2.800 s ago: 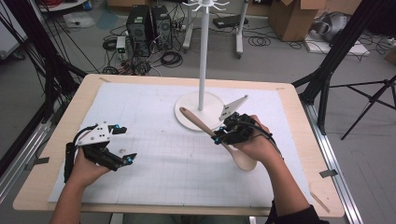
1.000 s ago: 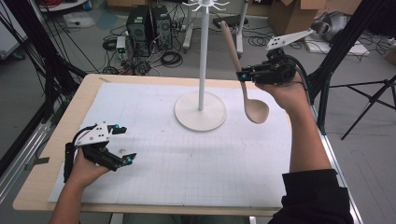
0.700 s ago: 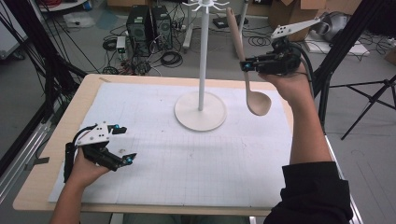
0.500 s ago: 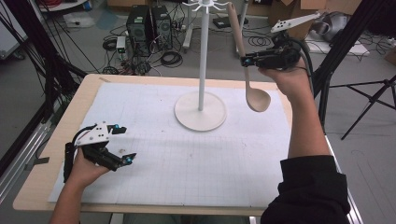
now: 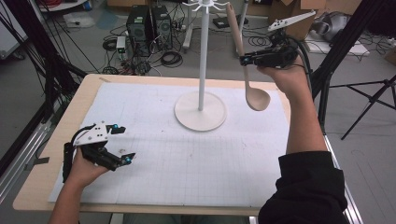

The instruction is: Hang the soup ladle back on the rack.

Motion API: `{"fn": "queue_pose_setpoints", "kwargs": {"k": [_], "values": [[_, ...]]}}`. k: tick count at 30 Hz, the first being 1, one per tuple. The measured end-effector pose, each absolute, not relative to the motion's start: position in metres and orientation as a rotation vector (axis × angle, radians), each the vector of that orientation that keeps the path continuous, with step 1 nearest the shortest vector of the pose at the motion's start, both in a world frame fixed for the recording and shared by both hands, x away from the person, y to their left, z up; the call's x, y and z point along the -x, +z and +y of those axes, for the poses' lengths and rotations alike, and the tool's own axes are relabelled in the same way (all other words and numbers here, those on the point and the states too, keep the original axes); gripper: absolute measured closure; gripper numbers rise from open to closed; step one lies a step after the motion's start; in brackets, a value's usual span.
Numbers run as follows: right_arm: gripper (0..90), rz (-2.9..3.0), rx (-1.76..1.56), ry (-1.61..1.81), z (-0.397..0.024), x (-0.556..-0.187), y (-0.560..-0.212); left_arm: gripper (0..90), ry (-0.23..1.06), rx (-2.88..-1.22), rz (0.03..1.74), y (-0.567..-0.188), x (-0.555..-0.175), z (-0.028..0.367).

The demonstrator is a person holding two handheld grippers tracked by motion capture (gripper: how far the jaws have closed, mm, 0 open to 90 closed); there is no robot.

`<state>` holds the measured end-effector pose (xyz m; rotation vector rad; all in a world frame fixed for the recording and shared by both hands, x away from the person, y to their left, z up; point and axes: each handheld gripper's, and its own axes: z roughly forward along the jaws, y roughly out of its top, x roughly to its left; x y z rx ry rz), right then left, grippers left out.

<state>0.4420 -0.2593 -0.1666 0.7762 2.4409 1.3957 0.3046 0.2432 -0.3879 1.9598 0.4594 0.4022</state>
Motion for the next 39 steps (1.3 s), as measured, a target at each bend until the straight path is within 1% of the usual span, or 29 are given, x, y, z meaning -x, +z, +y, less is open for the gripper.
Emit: {"fn": "queue_pose_setpoints", "kwargs": {"k": [39], "values": [[77.4, 2.478, -0.826, 1.367, -0.238, -0.462, -0.175, 1.7, 0.403, -1.954, 0.467, -0.388, -0.305, 0.246]]}}
